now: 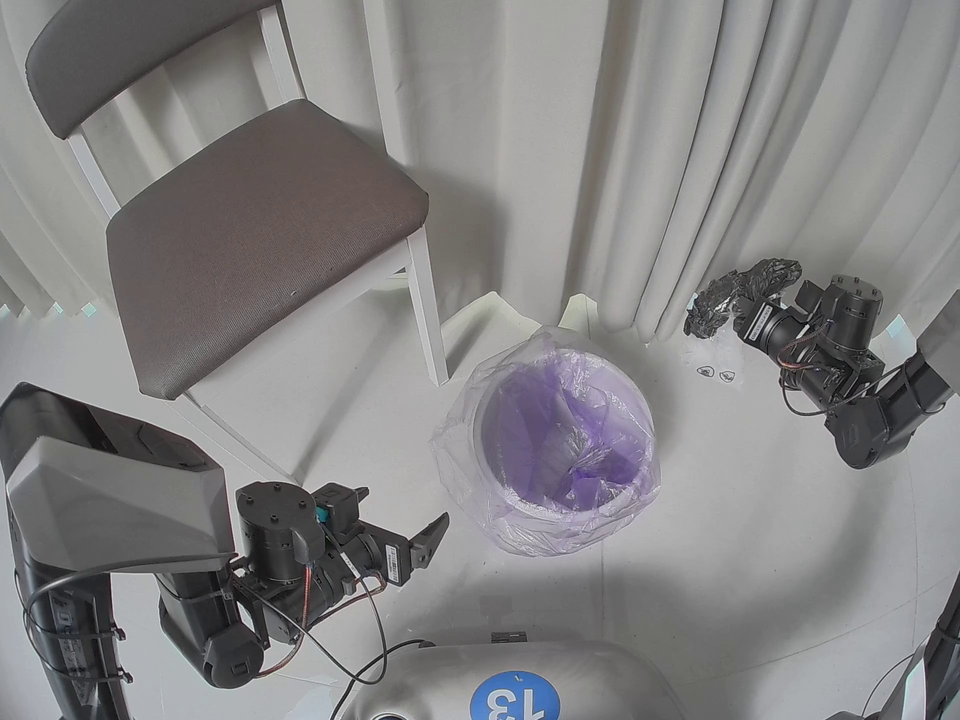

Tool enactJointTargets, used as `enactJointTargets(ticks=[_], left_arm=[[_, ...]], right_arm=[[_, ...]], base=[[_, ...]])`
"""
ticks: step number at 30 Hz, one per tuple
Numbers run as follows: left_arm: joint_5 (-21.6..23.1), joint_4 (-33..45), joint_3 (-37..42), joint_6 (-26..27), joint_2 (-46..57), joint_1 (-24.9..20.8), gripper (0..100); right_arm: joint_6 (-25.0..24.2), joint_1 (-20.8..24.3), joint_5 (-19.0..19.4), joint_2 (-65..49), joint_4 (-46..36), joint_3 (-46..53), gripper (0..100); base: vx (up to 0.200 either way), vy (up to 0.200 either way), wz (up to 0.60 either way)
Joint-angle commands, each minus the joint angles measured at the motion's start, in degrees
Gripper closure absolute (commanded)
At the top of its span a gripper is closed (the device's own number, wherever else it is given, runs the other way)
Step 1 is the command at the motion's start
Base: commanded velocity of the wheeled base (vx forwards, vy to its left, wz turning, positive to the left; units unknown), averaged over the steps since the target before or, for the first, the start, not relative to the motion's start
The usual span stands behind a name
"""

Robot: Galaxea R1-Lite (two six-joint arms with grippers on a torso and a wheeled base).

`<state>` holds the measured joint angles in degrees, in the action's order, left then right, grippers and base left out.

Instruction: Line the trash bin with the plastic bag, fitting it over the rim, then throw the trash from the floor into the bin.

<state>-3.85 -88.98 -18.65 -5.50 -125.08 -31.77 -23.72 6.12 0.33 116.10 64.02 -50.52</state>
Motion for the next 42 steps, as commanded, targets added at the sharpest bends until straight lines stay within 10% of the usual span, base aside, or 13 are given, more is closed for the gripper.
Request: enactJointTargets(ticks=[1,8,31,42], left_arm=[[0.2,-1.0,0.5,0.0,2.6,0.0,0],[0.1,-1.0,0.5,0.7,4.1,0.6,0],[0.2,-1.0,0.6,4.5,5.9,0.9,0],[0.2,-1.0,0.7,5.6,6.3,1.1,0]], right_arm=[[0.9,0.7,0.0,-4.0,0.1,1.6,100],[1.2,1.1,0.0,-3.4,-0.4,1.4,100],[22.4,3.4,1.7,-7.7,-38.8,-17.0,100],[24.9,15.8,1.5,-17.9,-45.5,-9.8,100]], base=[[0.000,0.000,0.00],[0.000,0.000,0.00],[0.000,0.000,0.00],[0.000,0.000,0.00]])
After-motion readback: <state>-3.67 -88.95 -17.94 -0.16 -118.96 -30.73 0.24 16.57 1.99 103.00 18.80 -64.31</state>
